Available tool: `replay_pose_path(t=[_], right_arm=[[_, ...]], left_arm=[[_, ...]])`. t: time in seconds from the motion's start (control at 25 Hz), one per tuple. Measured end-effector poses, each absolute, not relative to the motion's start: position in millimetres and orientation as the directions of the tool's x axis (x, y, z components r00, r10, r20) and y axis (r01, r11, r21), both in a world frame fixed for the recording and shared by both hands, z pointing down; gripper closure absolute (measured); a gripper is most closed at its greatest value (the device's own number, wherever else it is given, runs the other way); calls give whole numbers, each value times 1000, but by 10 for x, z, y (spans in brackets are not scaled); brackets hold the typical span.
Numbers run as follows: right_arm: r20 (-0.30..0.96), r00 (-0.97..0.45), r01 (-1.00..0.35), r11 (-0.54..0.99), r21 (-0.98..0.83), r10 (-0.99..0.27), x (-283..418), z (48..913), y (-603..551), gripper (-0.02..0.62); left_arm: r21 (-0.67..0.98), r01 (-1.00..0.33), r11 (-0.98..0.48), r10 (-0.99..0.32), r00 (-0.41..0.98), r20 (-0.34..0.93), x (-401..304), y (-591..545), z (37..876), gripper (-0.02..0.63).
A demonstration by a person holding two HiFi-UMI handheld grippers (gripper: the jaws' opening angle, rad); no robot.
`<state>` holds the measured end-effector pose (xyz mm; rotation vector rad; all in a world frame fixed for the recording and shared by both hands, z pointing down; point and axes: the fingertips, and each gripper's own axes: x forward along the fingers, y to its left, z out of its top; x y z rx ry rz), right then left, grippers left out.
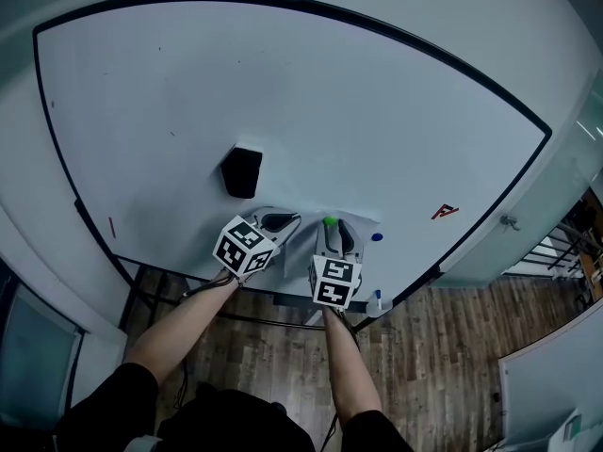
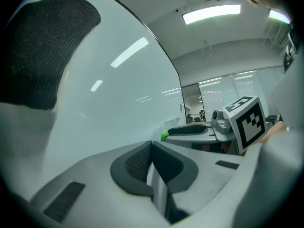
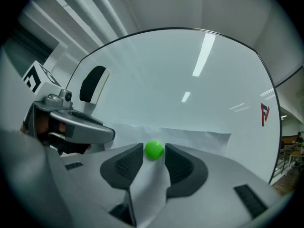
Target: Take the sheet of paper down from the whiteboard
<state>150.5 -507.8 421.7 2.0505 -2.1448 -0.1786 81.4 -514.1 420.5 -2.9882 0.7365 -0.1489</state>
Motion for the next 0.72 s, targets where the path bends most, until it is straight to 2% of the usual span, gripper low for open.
replay_pose_path(t=[0.72], right_arm=[[12,11,-974,-8,227,-1000,1494,4229,-5128,462]], left_arm=[[-68,-467,-882,-471,879,73,794,-5202,4256,586]])
